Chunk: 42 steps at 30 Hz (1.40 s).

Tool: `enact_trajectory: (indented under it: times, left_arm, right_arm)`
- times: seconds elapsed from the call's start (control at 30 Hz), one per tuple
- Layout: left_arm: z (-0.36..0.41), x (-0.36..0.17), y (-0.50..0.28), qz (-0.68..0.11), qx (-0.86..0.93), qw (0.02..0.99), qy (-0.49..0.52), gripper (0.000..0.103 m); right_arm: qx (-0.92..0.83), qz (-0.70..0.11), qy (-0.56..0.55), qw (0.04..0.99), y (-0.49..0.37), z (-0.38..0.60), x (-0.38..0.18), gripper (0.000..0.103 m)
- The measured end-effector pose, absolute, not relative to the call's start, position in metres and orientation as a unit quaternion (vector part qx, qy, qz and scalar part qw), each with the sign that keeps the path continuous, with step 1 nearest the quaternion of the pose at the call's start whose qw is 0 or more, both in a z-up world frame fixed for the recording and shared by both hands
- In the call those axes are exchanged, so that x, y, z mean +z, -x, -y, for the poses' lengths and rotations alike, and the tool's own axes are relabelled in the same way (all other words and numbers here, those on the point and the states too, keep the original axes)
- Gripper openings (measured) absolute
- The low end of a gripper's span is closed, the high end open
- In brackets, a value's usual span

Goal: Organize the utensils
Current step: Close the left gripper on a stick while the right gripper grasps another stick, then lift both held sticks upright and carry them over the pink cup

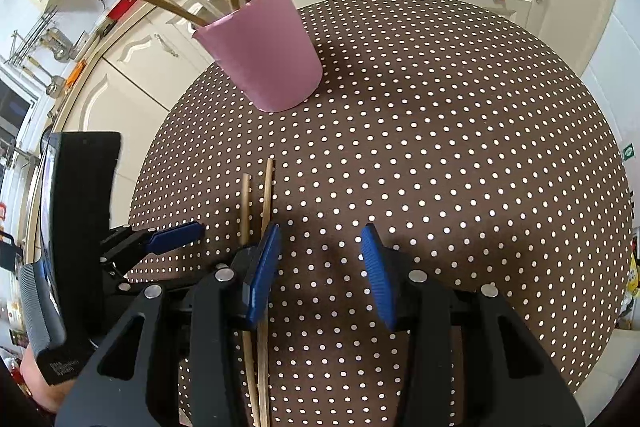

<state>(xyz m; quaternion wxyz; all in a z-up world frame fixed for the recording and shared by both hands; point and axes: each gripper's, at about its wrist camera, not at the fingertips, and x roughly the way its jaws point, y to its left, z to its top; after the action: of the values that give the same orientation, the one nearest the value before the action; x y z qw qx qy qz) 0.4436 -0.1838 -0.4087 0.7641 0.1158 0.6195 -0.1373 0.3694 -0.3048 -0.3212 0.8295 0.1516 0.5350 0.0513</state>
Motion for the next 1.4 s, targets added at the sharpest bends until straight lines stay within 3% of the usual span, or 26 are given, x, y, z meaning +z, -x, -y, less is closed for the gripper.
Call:
enact_trajectory:
  times: [0.07,0.13,0.2,0.37,0.57,0.77,1.07,1.4]
  left_arm:
    - [0.176,-0.409,-0.446,-0.622,-0.135,0.764,-0.107,0.041]
    - [0.168,-0.408,-0.449,-0.622,-0.133,0.765,-0.099,0.024]
    - [0.158,-0.41,-0.453,-0.627,-0.134,0.763,-0.085,0.015]
    - [0.145,-0.413,-0.457,-0.631,-0.139,0.762,-0.048,0.006]
    - [0.124,-0.418,-0.457,-0.631,-0.137,0.763,-0.02,0.006]
    - [0.102,-0.415,-0.46,-0.626,-0.138,0.768,-0.001,0.006]
    - [0.1,-0.386,-0.465,-0.604,-0.163,0.78,0.007,0.006]
    - [0.094,-0.331,-0.463,-0.557,-0.196,0.807,0.009,0.006]
  right_arm:
    - [0.055,-0.537,-0.151,0.828,-0.37,0.302,-0.323,0.04]
    - [0.061,-0.54,-0.152,0.825,-0.373,0.299,-0.324,0.04]
    - [0.072,-0.546,-0.148,0.821,-0.378,0.293,-0.326,0.04]
    - [0.101,-0.571,-0.131,0.804,-0.394,0.27,-0.333,0.039]
    - [0.118,-0.609,-0.104,0.777,-0.414,0.246,-0.346,0.015]
    - [0.108,-0.635,-0.067,0.762,-0.428,0.227,-0.356,0.006]
    - [0.11,-0.63,-0.106,0.762,-0.434,0.241,-0.35,0.005]
    - [0.118,-0.532,-0.151,0.825,-0.414,0.261,-0.273,0.005]
